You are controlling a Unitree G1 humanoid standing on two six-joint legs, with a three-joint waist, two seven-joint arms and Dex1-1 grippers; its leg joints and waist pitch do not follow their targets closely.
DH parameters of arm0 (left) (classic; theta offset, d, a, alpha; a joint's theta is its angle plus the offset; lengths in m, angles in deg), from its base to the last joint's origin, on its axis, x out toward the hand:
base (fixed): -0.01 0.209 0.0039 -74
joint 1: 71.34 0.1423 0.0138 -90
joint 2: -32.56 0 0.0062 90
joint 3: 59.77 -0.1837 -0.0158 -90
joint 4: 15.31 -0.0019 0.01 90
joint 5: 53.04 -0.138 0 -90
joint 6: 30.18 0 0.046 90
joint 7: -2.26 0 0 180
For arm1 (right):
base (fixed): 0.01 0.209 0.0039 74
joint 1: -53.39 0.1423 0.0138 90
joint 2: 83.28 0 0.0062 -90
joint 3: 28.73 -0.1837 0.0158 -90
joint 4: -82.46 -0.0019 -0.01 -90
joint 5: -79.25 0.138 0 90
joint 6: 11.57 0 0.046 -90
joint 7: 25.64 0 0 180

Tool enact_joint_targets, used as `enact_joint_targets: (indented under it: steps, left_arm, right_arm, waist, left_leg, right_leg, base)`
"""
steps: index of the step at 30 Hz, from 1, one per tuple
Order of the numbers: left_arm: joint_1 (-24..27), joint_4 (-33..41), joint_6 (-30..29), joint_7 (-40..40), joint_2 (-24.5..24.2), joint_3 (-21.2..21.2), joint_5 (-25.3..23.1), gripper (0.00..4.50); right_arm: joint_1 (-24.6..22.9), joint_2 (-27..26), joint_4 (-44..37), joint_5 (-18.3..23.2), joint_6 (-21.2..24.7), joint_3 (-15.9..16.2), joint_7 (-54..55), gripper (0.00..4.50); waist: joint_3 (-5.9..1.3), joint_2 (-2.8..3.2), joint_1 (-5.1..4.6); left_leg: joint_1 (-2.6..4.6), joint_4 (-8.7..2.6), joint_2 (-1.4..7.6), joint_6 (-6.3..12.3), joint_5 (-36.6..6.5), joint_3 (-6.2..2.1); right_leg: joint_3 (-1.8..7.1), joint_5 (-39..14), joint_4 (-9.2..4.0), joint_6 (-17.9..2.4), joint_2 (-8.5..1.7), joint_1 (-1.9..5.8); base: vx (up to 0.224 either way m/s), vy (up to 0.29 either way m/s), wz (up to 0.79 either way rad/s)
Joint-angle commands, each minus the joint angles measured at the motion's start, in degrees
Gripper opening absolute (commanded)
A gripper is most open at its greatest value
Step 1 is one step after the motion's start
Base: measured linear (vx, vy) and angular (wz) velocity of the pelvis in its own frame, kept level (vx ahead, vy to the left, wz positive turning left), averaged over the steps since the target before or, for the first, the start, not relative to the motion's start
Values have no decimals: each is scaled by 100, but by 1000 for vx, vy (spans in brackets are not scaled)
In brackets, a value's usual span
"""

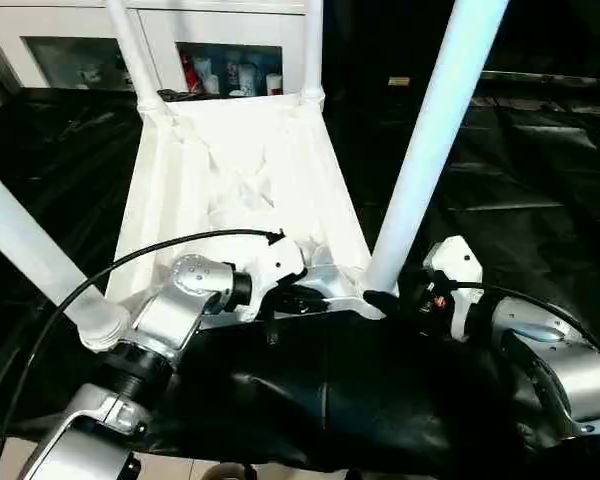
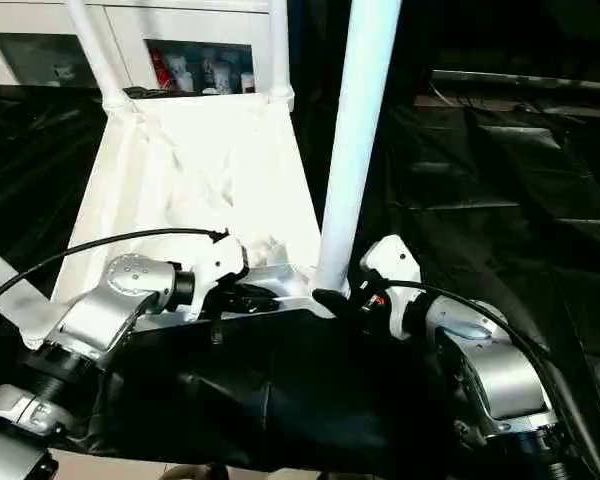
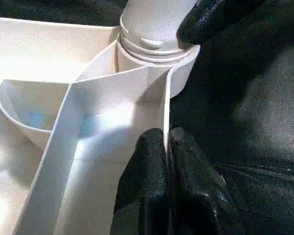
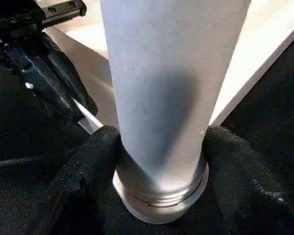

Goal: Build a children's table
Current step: Rotate leg to tighten

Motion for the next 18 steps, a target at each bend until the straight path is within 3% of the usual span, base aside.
enact_joint_targets:
  steps: [1,8,12,13,16,17,18]
  left_arm:
    - [105,137,-19,179,72,-41,212,0]
    - [149,173,-51,169,70,-101,204,0]
    - [44,-48,-117,-313,252,-80,-1,0]
    - [-93,-314,-139,-805,470,-3,-134,0]
    - [-219,-536,-199,-1225,684,78,-205,0]
    - [-387,-800,-327,-1713,984,92,-321,0]
    - [-445,-893,-367,-1906,1090,112,-356,0]
  right_arm:
    - [-39,-24,-126,15,-11,49,-67,255]
    - [-113,-58,-107,3,-40,143,-28,217]
    - [-153,-198,59,-233,36,221,339,208]
    - [-135,-414,277,-400,130,203,786,206]
    - [-104,-670,473,-489,228,139,1219,204]
    - [-18,-1163,751,-541,332,-50,1960,204]
    - [24,-1326,854,-558,380,-128,2227,204]
  waist:
    - [-371,-117,14]
    - [-385,-124,17]
    - [-380,-117,11]
    - [-374,-119,6]
    - [-325,-122,-8]
    - [-317,-124,-22]
    - [-314,-107,-21]
  left_leg:
    - [49,-279,349,695,-504,-100]
    - [53,-268,344,696,-487,-98]
    - [53,-267,342,661,-506,-99]
    - [59,-271,342,607,-607,-98]
    - [98,-317,327,322,-1103,-105]
    - [97,-333,322,217,-1205,-117]
    - [108,-336,318,176,-1276,-120]
  right_leg:
    - [212,-129,-307,-1583,-452,314]
    - [209,-155,-298,-1569,-445,319]
    - [205,-239,-309,-1564,-438,306]
    - [206,-403,-326,-1545,-438,299]
    - [210,-1439,-444,-1341,-452,262]
    - [216,-1719,-462,-1246,-453,260]
    - [219,-1839,-475,-1203,-446,238]
  base:
    - [0,0,0]
    - [0,0,0]
    - [0,0,0]
    - [0,0,0]
    - [0,0,0]
    - [0,0,0]
    - [0,0,0]
